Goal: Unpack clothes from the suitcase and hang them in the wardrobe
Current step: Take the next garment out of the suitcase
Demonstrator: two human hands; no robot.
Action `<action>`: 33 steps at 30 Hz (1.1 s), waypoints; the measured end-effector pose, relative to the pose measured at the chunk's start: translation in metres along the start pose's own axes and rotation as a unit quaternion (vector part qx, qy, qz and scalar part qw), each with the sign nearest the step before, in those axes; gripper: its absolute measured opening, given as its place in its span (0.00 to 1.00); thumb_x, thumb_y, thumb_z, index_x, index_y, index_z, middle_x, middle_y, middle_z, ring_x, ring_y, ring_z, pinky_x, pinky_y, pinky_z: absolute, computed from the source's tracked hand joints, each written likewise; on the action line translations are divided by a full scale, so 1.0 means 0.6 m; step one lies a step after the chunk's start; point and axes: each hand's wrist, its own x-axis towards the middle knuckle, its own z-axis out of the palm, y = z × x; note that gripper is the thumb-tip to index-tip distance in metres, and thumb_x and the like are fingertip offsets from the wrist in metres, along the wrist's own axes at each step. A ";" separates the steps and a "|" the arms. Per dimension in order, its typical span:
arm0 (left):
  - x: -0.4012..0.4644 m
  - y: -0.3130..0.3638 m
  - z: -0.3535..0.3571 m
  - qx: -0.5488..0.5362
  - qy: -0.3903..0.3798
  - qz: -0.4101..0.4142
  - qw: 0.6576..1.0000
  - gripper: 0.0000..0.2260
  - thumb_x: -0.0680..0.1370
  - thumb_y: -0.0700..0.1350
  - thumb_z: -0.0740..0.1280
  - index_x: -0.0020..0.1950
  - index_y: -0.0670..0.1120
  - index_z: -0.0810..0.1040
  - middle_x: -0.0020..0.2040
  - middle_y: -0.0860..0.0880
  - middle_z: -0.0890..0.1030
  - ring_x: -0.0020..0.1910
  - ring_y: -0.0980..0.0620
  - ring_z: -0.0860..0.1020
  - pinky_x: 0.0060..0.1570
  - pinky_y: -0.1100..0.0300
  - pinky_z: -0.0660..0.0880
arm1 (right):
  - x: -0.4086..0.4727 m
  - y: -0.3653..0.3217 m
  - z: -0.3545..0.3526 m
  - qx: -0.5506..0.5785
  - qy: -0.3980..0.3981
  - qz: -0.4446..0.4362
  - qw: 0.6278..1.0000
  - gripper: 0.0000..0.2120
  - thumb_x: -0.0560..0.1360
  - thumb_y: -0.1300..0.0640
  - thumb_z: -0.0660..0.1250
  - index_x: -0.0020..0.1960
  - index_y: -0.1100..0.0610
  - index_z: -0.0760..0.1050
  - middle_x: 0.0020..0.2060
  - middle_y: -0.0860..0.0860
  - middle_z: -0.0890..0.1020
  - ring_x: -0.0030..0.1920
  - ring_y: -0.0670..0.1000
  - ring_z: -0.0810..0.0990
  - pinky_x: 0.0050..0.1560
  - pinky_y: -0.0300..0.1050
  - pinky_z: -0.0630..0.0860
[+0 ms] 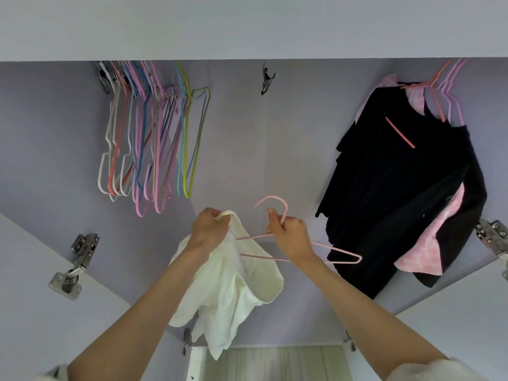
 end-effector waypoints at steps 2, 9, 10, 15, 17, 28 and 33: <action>-0.009 0.012 0.007 0.052 -0.009 0.062 0.997 0.07 0.77 0.43 0.63 0.53 0.42 0.76 0.46 0.48 0.76 0.50 0.46 0.75 0.45 0.60 0.69 | -0.005 -0.011 0.008 0.073 0.024 -0.030 0.997 0.23 0.80 0.51 0.56 0.31 0.62 0.67 0.29 0.61 0.77 0.35 0.61 0.76 0.43 0.54 0.73; -0.021 0.017 0.000 0.299 -0.037 0.338 0.892 0.10 0.76 0.45 0.66 0.55 0.45 0.79 0.46 0.43 0.80 0.48 0.43 0.78 0.46 0.55 0.71 | 0.017 -0.051 -0.014 0.257 0.089 0.040 0.961 0.20 0.75 0.45 0.61 0.33 0.59 0.65 0.29 0.59 0.72 0.32 0.56 0.71 0.39 0.52 0.71; -0.021 0.018 -0.002 0.358 0.000 0.388 0.849 0.09 0.74 0.45 0.69 0.53 0.46 0.80 0.44 0.43 0.78 0.45 0.41 0.77 0.44 0.54 0.71 | 0.019 -0.049 -0.015 0.276 0.085 0.053 0.956 0.20 0.76 0.46 0.61 0.33 0.59 0.65 0.28 0.56 0.71 0.31 0.53 0.70 0.39 0.50 0.70; -0.017 0.037 0.006 0.423 0.068 0.464 0.776 0.06 0.66 0.40 0.74 0.42 0.45 0.81 0.41 0.43 0.76 0.41 0.41 0.76 0.43 0.51 0.70 | 0.017 -0.064 -0.027 0.306 0.070 0.049 0.948 0.21 0.77 0.45 0.61 0.33 0.59 0.65 0.24 0.52 0.72 0.26 0.50 0.71 0.35 0.45 0.70; -0.015 0.043 0.011 0.394 0.006 0.440 0.807 0.07 0.74 0.36 0.65 0.50 0.43 0.77 0.45 0.43 0.78 0.45 0.40 0.77 0.45 0.54 0.65 | 0.018 -0.072 -0.040 0.319 0.058 0.030 0.946 0.20 0.77 0.44 0.62 0.36 0.59 0.65 0.24 0.52 0.72 0.25 0.51 0.73 0.33 0.44 0.71; 0.031 0.042 -0.011 0.056 -0.066 0.262 0.961 0.14 0.81 0.40 0.56 0.45 0.60 0.71 0.49 0.48 0.78 0.46 0.46 0.74 0.45 0.60 0.67 | -0.014 0.056 -0.034 -0.033 0.036 -0.090 0.995 0.25 0.74 0.48 0.53 0.33 0.68 0.71 0.28 0.63 0.76 0.29 0.58 0.72 0.36 0.49 0.73; -0.017 0.085 -0.025 0.021 -0.043 0.225 0.973 0.22 0.78 0.61 0.55 0.39 0.42 0.66 0.31 0.51 0.67 0.35 0.49 0.67 0.38 0.57 0.65 | 0.020 0.110 -0.016 -0.079 -0.122 0.152 0.978 0.29 0.76 0.44 0.62 0.72 0.56 0.60 0.67 0.57 0.68 0.69 0.57 0.66 0.66 0.52 0.67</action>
